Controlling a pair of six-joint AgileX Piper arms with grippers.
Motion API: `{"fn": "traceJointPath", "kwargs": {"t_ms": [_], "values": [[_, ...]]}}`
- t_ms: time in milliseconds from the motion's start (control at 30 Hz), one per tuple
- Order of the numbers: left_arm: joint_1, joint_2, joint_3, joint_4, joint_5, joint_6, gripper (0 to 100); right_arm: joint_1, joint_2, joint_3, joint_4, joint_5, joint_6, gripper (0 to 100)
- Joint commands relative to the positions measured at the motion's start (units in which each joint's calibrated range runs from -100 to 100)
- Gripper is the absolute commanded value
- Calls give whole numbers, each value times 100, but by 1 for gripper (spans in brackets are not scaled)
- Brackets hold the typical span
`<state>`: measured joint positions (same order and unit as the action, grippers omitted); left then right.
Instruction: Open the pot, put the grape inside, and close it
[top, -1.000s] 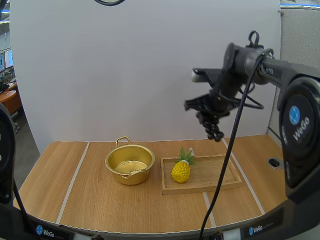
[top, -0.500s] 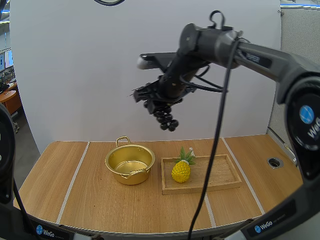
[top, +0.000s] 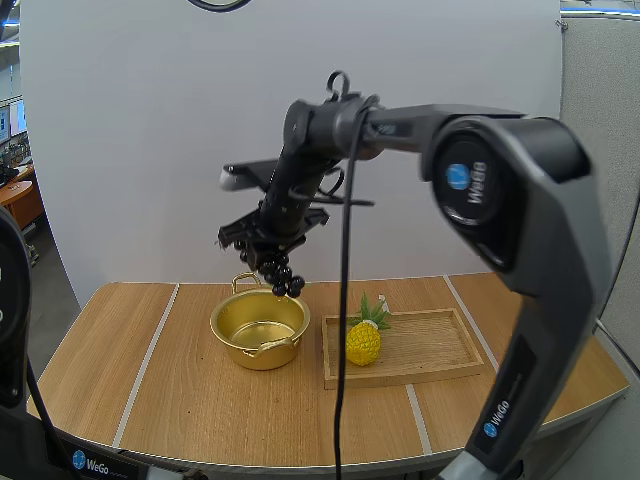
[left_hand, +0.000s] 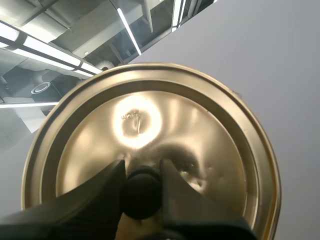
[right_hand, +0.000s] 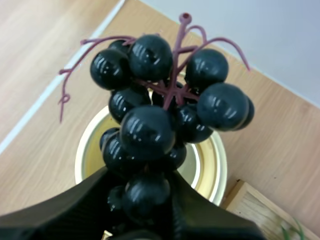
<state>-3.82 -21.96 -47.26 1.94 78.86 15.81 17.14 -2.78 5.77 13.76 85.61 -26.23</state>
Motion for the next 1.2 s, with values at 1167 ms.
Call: {"fn": "traceJointPath", "kwargs": {"t_ms": [1167], "values": [[-20, -49, -60, 49, -164, -43, 0, 152, 1805, 247, 183, 38, -170, 0]]}}
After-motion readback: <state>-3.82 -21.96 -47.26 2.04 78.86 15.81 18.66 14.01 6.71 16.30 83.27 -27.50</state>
